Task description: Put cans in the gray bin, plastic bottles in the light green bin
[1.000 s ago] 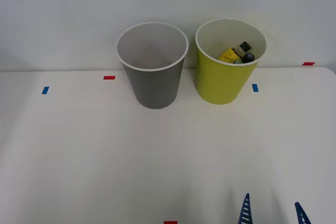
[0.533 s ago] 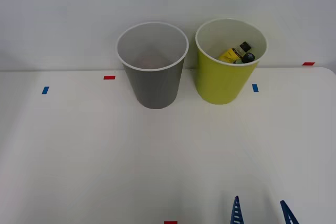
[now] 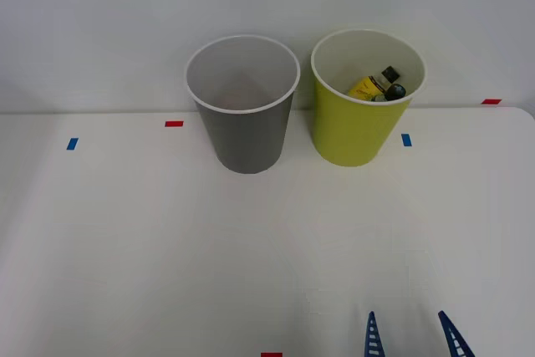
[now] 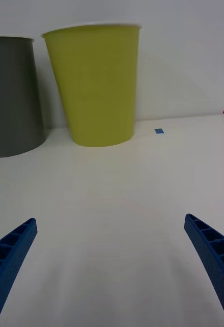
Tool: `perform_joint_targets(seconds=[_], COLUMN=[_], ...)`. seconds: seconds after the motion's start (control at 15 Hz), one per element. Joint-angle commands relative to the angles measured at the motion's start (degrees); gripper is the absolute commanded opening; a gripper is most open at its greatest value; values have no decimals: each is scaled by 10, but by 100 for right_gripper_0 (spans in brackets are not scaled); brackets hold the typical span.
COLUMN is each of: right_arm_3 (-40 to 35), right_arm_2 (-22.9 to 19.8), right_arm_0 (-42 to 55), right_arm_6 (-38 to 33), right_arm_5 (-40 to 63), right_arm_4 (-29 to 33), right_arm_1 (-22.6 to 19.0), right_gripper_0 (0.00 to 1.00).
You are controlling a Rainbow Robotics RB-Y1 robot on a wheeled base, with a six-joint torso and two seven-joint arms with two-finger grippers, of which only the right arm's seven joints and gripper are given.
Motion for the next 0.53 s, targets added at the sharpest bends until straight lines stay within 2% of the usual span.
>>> perform_joint_targets(seconds=[0.07,0.33,0.47,0.53], right_arm_3=[-11,-11,-12,-11], right_arm_2=[10,10,10,11], right_arm_0=[12,11,14,14], right_arm_6=[7,20,86,88], right_arm_5=[0,-9,-20,-20], right_arm_4=[1,6,0,-5], right_arm_1=[-3,-5,-5,-6], right_gripper_0=[100,100,100,100])
